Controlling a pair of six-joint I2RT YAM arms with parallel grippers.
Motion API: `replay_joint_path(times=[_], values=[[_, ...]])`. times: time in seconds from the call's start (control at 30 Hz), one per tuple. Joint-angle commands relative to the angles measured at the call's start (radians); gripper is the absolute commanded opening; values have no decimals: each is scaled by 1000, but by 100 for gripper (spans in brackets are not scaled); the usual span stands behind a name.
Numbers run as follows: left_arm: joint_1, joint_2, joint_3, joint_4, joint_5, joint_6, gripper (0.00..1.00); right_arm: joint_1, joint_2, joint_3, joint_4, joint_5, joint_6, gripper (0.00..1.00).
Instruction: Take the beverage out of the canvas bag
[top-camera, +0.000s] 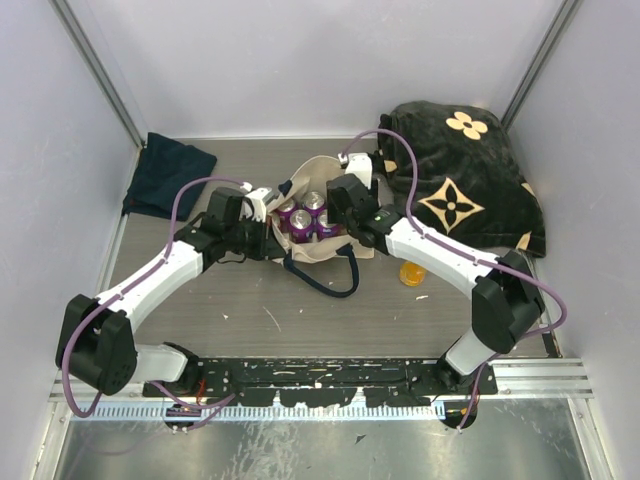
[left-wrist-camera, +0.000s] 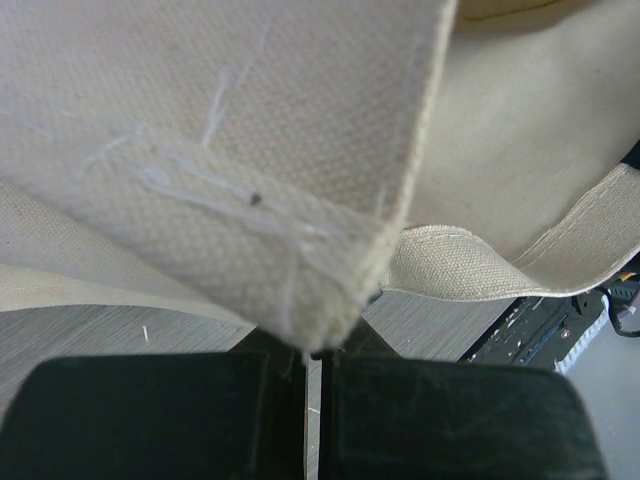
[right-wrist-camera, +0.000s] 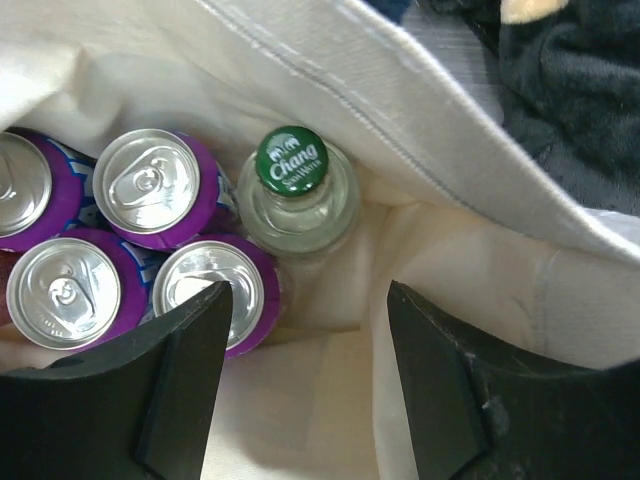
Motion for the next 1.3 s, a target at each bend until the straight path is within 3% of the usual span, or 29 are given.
replay_joint_path(times=[0.0, 0.37, 0.9, 1.1, 1.27], values=[[-1, 10, -54, -59, -16, -10, 0, -29, -65, -74, 8, 22, 65, 71], [0, 8, -76, -54, -24, -5, 0, -45, -59, -121, 171, -5, 38, 75], [0, 22, -27, -79, -26, 22, 0, -75, 127, 81, 251, 1, -46, 69], [0, 35, -18, -79, -25, 24, 0, -82, 161, 102, 254, 2, -52, 56], [0, 47, -3, -89, -27, 35, 0, -81, 188, 111, 237, 10, -62, 32]])
